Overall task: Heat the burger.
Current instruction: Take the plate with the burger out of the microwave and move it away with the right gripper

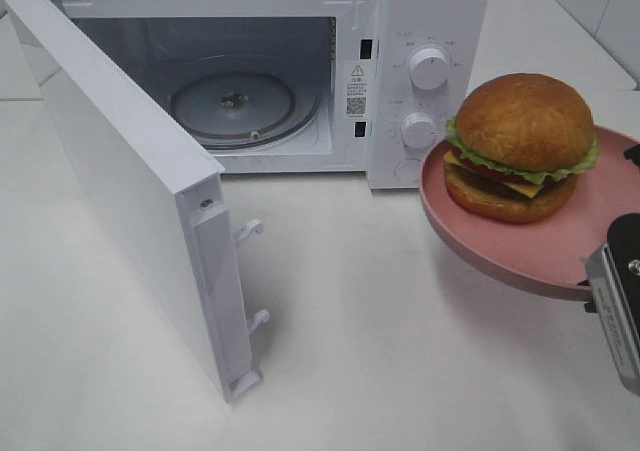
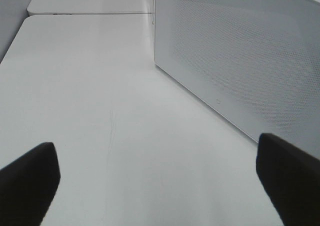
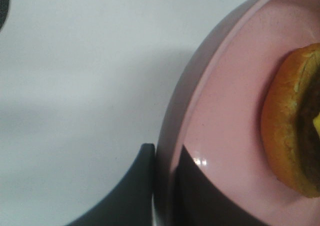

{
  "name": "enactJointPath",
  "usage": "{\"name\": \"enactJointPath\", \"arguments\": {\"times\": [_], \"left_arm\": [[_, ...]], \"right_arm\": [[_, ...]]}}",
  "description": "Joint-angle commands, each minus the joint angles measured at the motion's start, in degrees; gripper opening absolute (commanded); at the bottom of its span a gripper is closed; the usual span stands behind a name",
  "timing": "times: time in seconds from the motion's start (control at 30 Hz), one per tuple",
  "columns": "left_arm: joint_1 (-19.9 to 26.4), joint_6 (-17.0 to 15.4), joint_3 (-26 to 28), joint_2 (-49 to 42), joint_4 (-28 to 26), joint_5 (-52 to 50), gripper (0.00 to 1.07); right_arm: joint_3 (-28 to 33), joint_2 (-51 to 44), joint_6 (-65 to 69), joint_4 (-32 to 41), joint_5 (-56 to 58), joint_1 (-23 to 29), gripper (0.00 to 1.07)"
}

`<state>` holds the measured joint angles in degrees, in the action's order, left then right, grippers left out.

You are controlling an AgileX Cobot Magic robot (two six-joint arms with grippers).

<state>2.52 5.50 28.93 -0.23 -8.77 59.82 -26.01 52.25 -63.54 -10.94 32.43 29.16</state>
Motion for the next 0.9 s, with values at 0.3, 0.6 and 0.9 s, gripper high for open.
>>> {"name": "enactJointPath", "arguments": {"times": [0.3,0.6,0.9], "left_arm": [[0.2,-0.2,-0.2,-1.2,-0.3,-0.4,1.0],[0.2,-0.2,-0.2,-1.2,-0.3,-0.4,1.0],[0.2,-0.2,-0.2,-1.2,-0.3,-0.4,1.0]], "right_arm": [[-0.3,-0.9,30.4,-16.6,0.9,-0.3,0.01],[-0.3,-0.9,51.3,-27.1,3.4,-0.3,0.01],[-0.3,-0.7,70.8,-34.5,7.0,-0.3,0.01]]}}
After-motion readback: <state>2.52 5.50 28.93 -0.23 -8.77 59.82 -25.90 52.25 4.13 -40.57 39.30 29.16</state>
